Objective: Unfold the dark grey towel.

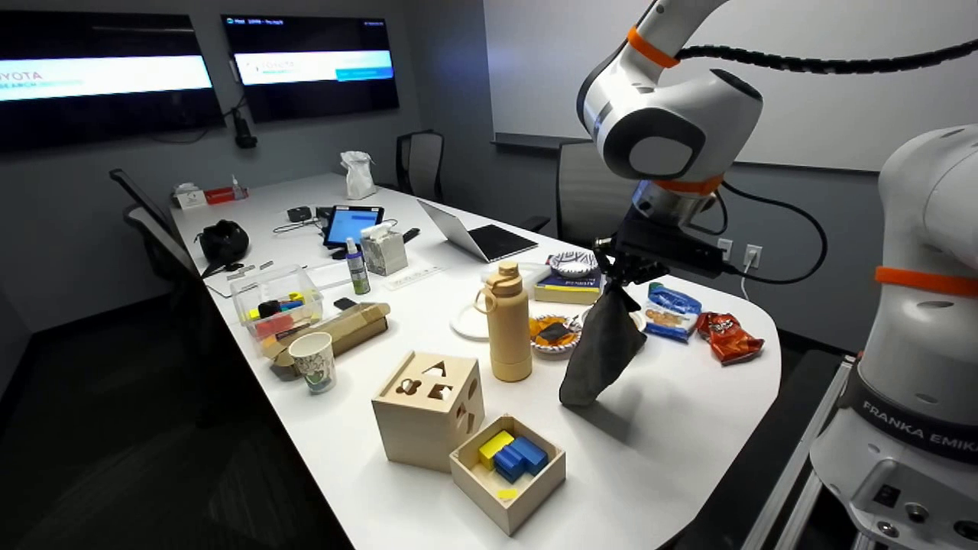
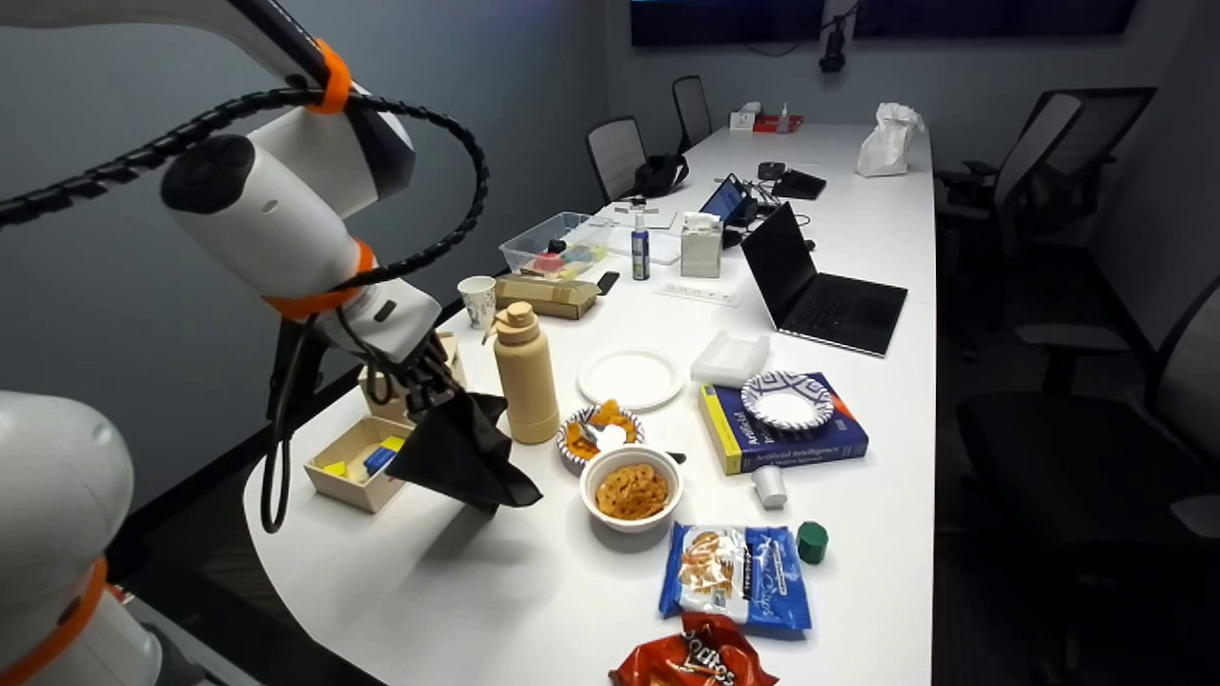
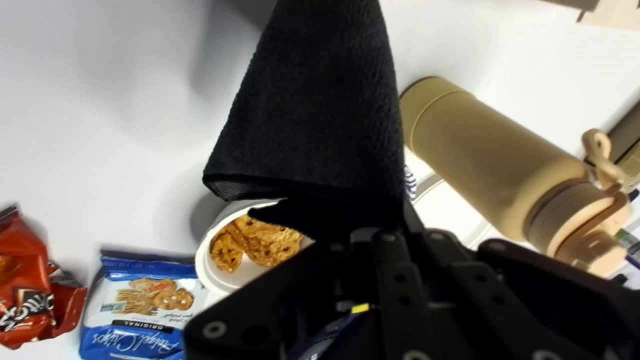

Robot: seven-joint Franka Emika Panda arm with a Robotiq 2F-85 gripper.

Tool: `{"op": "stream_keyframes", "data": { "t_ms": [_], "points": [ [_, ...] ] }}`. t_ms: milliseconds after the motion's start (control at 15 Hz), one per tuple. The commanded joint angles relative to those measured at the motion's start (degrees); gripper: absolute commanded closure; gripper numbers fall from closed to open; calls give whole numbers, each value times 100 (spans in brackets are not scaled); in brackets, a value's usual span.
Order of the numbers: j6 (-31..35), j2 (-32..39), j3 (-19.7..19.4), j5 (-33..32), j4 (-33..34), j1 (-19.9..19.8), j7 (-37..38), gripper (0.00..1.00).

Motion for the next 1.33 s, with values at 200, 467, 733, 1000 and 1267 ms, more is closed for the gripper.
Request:
{"op": "stream_keyframes", "data": {
  "t_ms": [200,467,733,1000,1267],
  "points": [
    [46,537,-18,14,306,-368,127,99],
    [346,996,29,-57,578,-499,333,99],
    [610,1827,-45,-116,926,-577,704,99],
    [656,2715,59,305,1119,-709,590,99],
    [669,3439,91,256,1392,-791,733,99]
  ]
}}
